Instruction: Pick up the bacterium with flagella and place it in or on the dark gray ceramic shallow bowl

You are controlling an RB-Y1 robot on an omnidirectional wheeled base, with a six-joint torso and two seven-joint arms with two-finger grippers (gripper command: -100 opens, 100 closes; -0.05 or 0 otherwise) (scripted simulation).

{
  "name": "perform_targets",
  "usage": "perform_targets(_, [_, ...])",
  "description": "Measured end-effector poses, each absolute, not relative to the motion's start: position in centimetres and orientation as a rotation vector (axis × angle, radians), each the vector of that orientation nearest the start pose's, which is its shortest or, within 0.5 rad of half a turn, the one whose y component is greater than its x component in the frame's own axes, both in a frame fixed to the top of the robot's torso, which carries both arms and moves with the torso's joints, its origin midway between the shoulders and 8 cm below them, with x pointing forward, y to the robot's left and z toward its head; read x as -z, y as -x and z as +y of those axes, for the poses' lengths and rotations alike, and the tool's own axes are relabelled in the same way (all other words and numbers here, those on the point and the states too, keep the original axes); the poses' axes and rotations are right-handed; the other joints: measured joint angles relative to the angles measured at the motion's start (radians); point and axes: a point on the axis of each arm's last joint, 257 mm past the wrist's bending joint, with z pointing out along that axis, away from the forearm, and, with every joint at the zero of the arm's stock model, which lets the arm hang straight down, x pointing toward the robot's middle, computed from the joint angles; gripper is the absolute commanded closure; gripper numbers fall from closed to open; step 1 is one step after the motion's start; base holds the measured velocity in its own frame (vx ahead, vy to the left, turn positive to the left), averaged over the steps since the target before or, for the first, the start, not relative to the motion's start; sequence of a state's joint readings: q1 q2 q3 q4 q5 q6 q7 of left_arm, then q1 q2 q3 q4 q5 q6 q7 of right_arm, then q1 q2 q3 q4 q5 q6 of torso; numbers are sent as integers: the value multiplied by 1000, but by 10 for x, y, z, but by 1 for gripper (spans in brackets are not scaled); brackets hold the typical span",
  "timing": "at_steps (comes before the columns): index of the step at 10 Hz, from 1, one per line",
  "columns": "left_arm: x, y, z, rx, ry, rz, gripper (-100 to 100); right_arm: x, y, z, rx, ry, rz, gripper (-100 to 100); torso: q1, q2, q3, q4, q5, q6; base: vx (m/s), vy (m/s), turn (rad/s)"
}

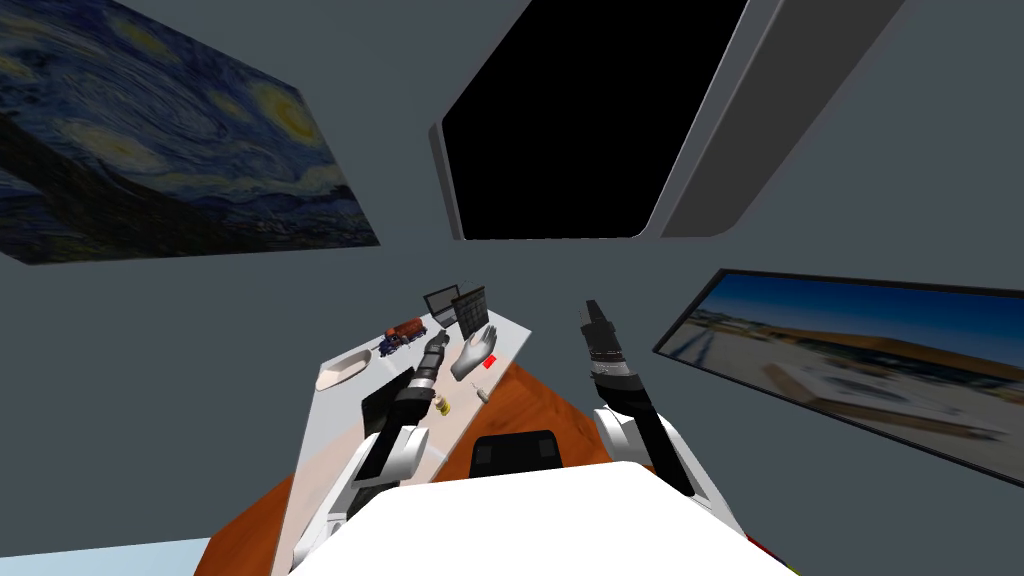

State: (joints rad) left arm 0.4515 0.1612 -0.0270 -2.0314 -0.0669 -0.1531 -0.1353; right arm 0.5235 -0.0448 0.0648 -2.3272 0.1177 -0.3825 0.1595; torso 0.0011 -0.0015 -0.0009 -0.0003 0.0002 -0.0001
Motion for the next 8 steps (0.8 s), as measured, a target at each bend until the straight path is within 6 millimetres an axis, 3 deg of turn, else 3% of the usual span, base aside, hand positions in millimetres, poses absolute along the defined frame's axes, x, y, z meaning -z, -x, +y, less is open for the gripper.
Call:
perform_targets(5, [209, -429, 295, 874, 924, 1343, -100, -12, -357, -246, -1111, -560, 814, 0, 0, 0, 0, 0, 0, 0, 17, 9, -16])
perform_targets(8, [253, -429, 303, 801, 988, 1438, -100, -12, -357, -246, -1111, -560, 814, 0, -1, 0, 0, 0, 0, 0, 16, 6, -22])
